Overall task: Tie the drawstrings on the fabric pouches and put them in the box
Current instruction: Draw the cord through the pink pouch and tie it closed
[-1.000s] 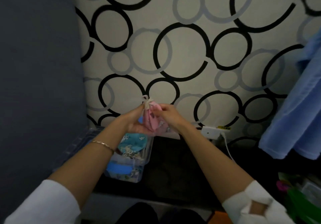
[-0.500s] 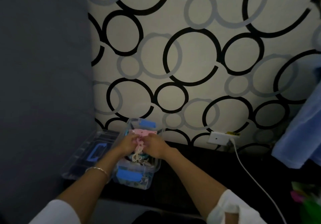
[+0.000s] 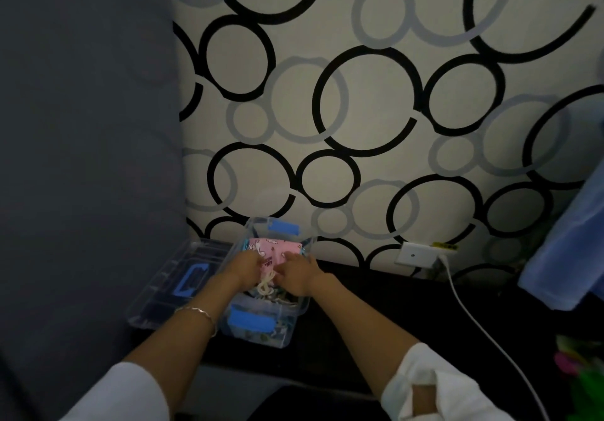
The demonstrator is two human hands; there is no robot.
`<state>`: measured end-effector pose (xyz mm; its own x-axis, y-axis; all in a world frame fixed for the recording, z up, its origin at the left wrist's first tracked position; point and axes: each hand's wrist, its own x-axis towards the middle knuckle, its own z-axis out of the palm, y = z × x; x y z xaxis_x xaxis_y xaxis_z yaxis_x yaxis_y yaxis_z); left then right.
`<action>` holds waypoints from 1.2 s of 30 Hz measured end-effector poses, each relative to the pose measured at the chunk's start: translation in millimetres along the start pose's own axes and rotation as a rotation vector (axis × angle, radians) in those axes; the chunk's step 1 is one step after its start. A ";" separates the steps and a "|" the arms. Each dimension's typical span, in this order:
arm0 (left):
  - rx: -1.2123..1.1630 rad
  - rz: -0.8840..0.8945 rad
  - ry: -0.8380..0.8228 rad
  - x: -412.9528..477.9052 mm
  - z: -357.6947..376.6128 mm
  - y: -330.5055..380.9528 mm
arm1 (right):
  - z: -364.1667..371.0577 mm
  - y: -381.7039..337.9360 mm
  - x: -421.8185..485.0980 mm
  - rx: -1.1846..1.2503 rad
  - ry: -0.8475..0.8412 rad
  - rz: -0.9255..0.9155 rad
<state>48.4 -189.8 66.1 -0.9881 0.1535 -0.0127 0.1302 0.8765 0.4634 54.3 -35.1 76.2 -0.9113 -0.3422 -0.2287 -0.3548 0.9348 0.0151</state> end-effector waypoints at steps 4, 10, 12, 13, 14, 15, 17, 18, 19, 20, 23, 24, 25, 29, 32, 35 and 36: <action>-0.229 0.000 0.491 -26.3 -24.7 -8.2 | -3.0 -4.3 -5.6 0.157 0.107 -0.004; -0.130 -0.300 0.636 -68.0 -9.4 -84.0 | -7.0 -1.7 -18.3 0.320 0.470 -0.080; 0.020 -0.322 0.332 -82.0 14.5 -109.2 | -7.9 -2.7 -20.3 0.334 0.550 -0.100; 0.116 -0.306 0.195 -88.5 26.4 -116.7 | -8.7 -4.0 -21.3 0.330 0.577 -0.112; 0.212 -0.281 0.100 -92.9 35.9 -122.6 | -9.0 -4.9 -21.1 0.326 0.608 -0.130; 0.289 -0.251 0.054 -95.8 44.0 -125.9 | -10.4 -5.8 -22.2 0.326 0.636 -0.144; 0.395 -0.208 0.051 -96.9 50.2 -125.7 | -11.5 -6.4 -23.5 0.332 0.670 -0.165; 0.446 -0.182 0.060 -96.8 50.9 -123.6 | -11.7 -6.9 -24.5 0.337 0.678 -0.171; 0.480 -0.152 0.075 -95.4 50.7 -121.9 | -13.5 -8.2 -26.0 0.340 0.669 -0.174; 0.510 -0.122 0.070 -94.1 51.3 -122.0 | -13.9 -9.8 -28.1 0.348 0.638 -0.182; 0.571 -0.074 0.048 -92.9 51.0 -122.7 | -15.2 -18.4 -33.2 0.391 0.388 -0.188; 0.581 -0.079 0.043 -93.2 48.7 -123.1 | -14.4 -22.2 -35.5 0.395 0.286 -0.182; 0.582 -0.077 0.048 -92.4 47.4 -124.2 | -12.2 -26.0 -38.3 0.397 0.195 -0.175; 0.403 -0.072 0.171 -83.5 32.6 -126.0 | -4.8 -35.0 -44.8 0.355 0.082 -0.175; 0.091 -0.071 0.450 -69.0 12.6 -121.5 | -4.3 -30.1 -40.7 0.380 0.092 -0.174; -0.130 -0.150 0.612 -61.6 -21.3 -101.7 | -3.2 -26.4 -37.2 0.447 0.071 -0.145; -0.199 -0.172 0.631 -59.2 -32.2 -96.3 | -3.4 -26.1 -37.0 0.480 0.072 -0.136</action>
<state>91.7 -297.9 50.7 -0.8599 -0.3285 0.3907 0.0096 0.7549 0.6558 96.5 -47.2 87.6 -0.8815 -0.4540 -0.1298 -0.3509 0.8138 -0.4633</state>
